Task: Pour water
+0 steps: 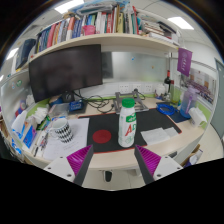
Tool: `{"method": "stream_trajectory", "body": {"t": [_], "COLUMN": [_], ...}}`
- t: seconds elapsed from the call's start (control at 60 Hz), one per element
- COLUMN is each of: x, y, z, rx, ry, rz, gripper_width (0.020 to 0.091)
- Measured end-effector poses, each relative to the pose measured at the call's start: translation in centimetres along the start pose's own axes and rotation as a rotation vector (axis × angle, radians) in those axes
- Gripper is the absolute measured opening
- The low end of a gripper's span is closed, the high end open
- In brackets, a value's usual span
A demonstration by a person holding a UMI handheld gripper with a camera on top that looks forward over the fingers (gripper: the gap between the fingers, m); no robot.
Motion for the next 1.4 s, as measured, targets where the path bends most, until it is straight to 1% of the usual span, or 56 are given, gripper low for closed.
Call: {"method": "stream_trajectory", "body": {"t": [0.083,0.183,0.233,0.35,0.467,0.533,0.617,0.683,0.75,0.867,0.883,0.933,1.083,1.217,1.3,1.35,1.4], "x": [3.5,5.9,6.8,8.4,9.1,9.3,9.3,9.5,9.3,8.9,8.9,8.9,9.0,7.9,6.0,4.7,3.0], "y": [0.9,1.0,0.5,-1.2,-2.6,-3.0,-3.1,-3.0,-3.1,-3.1,-3.1,-3.2,-3.7,-6.7,-9.0,-10.1,-11.2], "z": [1.9,5.0,6.3,9.0,11.3,12.5,14.0,14.8,15.0,15.4,15.5,15.6,15.6,15.0,15.4,15.7,15.9], "rx": [0.037,0.058,0.073,0.142,0.192,0.216,0.231,0.237,0.271,0.298,0.297,0.291,0.248,0.211,0.158,0.094,0.058], "ry": [0.018,0.014,0.008,0.012,0.007,-0.003,-0.023,-0.015,-0.015,-0.021,-0.021,-0.022,-0.016,0.037,0.066,0.075,0.066], "rz": [-0.030,-0.066,-0.078,-0.118,-0.168,-0.194,-0.220,-0.231,-0.235,-0.256,-0.252,-0.240,-0.276,-0.413,-0.577,-0.701,-0.815], "gripper_width": [0.0856,0.0855,0.0856,0.0864,0.0855,0.0796,0.0677,0.0554,0.0526,0.0400,0.0378,0.0351,0.0349,0.0348,0.0348,0.0349,0.0351]}}
Point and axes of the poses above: the point between the fingertips, and its own axes, seen from behind it with the camera up: x to the right, y down, z forward, the way the camera looks, the point moved 10 cm from there along -z, backward, against the way the camera looks, and after that the axes turned 14 degrees about -y, right-handed, at the moved point
